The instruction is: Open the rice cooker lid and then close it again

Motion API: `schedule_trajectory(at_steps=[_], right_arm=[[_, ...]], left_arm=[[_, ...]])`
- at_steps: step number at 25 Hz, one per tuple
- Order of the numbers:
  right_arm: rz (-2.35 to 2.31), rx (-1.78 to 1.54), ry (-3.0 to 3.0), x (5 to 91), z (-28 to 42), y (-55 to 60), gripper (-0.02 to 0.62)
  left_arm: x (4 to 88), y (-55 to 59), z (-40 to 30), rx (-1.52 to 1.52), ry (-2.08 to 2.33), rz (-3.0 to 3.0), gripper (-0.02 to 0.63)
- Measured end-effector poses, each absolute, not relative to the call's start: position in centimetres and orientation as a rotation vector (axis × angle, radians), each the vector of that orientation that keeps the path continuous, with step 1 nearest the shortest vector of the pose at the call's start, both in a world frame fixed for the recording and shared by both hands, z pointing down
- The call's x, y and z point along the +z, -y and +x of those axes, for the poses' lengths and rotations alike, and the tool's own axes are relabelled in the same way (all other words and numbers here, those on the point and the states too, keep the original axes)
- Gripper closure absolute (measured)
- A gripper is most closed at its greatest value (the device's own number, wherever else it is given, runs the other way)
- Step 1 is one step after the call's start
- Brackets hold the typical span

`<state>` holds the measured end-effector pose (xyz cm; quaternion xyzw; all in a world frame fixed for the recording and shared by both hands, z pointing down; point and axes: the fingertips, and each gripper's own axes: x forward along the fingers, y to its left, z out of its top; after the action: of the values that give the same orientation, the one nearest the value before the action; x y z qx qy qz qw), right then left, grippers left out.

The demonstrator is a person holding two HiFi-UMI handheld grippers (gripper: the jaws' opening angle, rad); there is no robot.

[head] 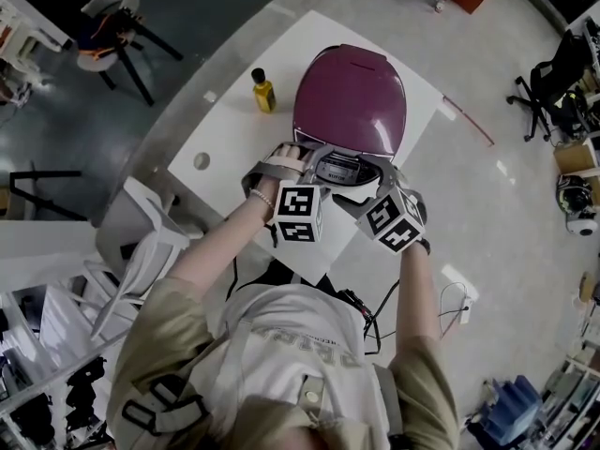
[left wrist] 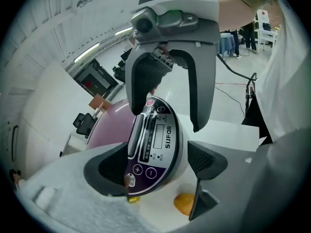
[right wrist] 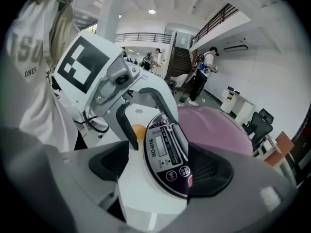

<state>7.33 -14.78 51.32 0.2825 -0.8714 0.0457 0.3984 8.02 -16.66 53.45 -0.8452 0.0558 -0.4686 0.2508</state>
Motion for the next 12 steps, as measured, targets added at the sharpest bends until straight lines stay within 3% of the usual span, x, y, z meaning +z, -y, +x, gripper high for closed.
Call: schedule_trajectory(at_steps=[12], right_arm=[[0.642,0.127,2.174,52.4,7.3,15.2,0.238]], left_arm=[[54.0,17.5,7.8,-1.345,-0.127,-2.201,0.196]])
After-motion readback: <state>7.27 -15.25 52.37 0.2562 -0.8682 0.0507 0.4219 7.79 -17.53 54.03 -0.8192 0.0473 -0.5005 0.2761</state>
